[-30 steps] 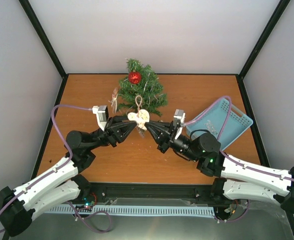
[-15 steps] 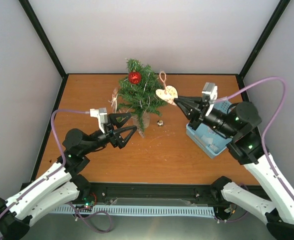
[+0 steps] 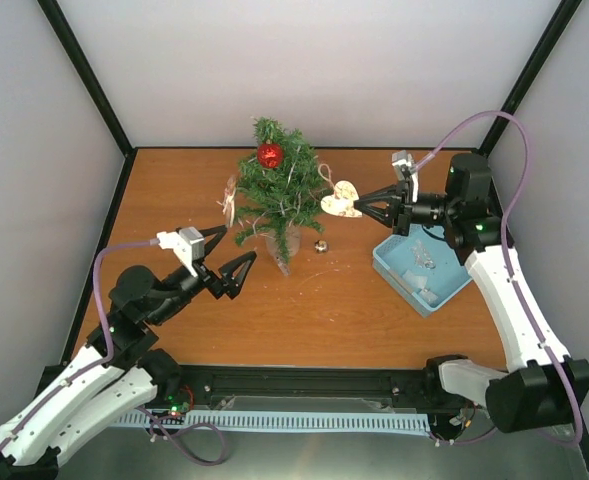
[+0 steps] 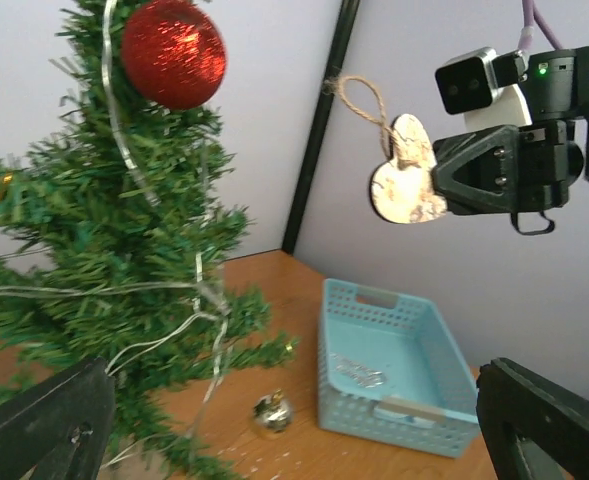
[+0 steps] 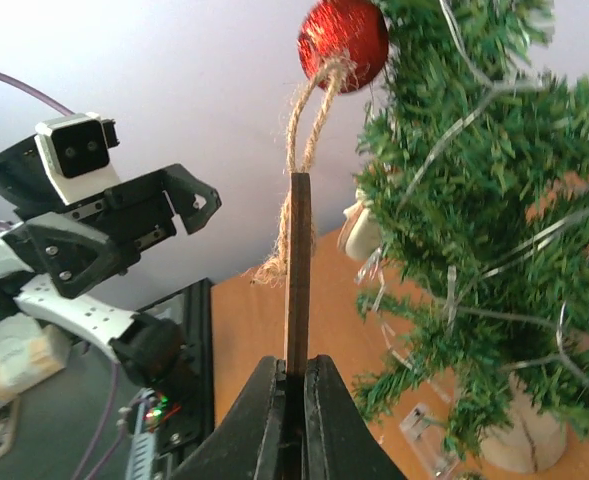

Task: Decorate the small christmas tree
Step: Hang the decoration item on the Christmas tree.

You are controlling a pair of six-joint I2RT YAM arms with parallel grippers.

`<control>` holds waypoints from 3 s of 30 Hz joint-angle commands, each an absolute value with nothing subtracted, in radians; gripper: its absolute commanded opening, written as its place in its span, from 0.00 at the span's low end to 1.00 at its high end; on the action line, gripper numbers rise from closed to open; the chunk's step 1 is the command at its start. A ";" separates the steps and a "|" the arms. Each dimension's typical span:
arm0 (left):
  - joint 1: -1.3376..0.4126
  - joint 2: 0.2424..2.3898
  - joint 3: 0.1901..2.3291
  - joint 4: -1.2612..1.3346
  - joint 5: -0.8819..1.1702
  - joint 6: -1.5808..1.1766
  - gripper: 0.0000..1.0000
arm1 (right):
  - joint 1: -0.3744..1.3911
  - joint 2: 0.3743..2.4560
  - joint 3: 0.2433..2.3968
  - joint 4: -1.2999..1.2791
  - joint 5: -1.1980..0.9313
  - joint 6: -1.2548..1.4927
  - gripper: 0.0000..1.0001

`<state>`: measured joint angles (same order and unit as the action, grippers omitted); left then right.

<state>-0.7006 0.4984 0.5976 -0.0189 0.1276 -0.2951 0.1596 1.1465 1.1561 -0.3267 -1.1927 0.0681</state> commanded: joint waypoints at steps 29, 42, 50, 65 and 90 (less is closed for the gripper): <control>-0.701 0.362 0.570 -0.146 0.019 -0.111 1.00 | 0.050 1.735 1.443 -0.940 -1.565 -0.431 0.03; -0.701 0.352 0.572 -0.159 0.004 -0.107 1.00 | 0.077 1.947 1.612 -1.505 -1.650 -0.983 0.03; -0.701 0.351 0.568 -0.160 0.003 -0.109 1.00 | 0.078 1.996 1.675 -1.506 -1.650 -0.942 0.03; -0.701 0.319 0.568 -0.170 -0.013 -0.110 1.00 | 0.085 2.069 1.739 -1.506 -1.657 -0.874 0.03; -0.701 0.306 0.581 -0.160 0.023 -0.100 0.96 | 0.091 2.069 1.794 -1.506 -1.598 -0.767 0.03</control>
